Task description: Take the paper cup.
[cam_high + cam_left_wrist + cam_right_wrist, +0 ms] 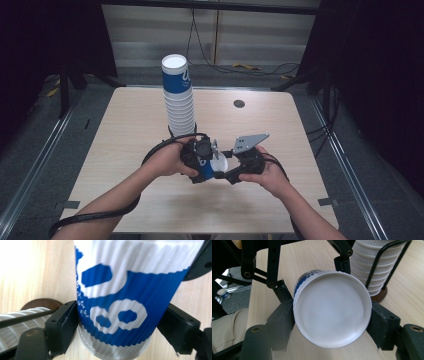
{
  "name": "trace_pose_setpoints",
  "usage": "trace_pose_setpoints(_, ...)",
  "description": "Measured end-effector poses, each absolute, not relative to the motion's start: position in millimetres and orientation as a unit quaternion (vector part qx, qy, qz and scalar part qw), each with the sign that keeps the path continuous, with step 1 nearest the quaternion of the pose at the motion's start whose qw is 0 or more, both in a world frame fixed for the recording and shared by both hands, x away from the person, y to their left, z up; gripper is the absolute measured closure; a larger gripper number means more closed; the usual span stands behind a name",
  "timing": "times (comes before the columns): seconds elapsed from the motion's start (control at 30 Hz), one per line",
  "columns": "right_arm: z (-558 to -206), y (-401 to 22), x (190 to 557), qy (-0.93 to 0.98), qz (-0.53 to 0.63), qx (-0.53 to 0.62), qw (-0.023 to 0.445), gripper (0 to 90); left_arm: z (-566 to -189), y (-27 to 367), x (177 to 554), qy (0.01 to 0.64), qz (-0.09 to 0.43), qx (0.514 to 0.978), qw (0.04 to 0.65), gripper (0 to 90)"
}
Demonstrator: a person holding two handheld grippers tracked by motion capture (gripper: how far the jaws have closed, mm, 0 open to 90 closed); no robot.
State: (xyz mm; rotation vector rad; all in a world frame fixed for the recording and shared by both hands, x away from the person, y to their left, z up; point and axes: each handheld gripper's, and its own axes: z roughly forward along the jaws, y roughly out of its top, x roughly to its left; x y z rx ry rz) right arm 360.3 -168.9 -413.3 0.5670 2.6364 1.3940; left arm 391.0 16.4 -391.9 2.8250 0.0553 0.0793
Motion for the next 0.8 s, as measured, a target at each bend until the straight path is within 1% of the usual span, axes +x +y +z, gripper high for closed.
trace_pose_setpoints(0.13,-413.4,-171.5,360.2,0.866,0.461,0.187,0.044,29.2,-391.3,18.2,391.4,0.021,0.019,0.986,0.164,19.9)
trace_pose_setpoints(0.3,-413.6,-175.2,359.5,0.866,0.461,0.190,0.047,29.4,-388.8,23.8,394.6,0.035,0.011,0.981,0.188,19.7)
trace_pose_setpoints(0.43,-414.3,-181.7,358.4,0.862,0.463,0.201,0.047,29.4,-388.6,29.1,396.5,0.042,0.004,0.980,0.194,19.7)
trace_pose_setpoints(0.6,-413.3,-188.8,357.7,0.859,0.465,0.207,0.048,29.3,-391.2,40.2,397.4,0.055,-0.003,0.973,0.223,19.7)
trace_pose_setpoints(0.8,-411.9,-197.0,357.4,0.856,0.466,0.218,0.051,29.2,-397.6,51.3,399.7,0.065,-0.005,0.968,0.244,19.6)
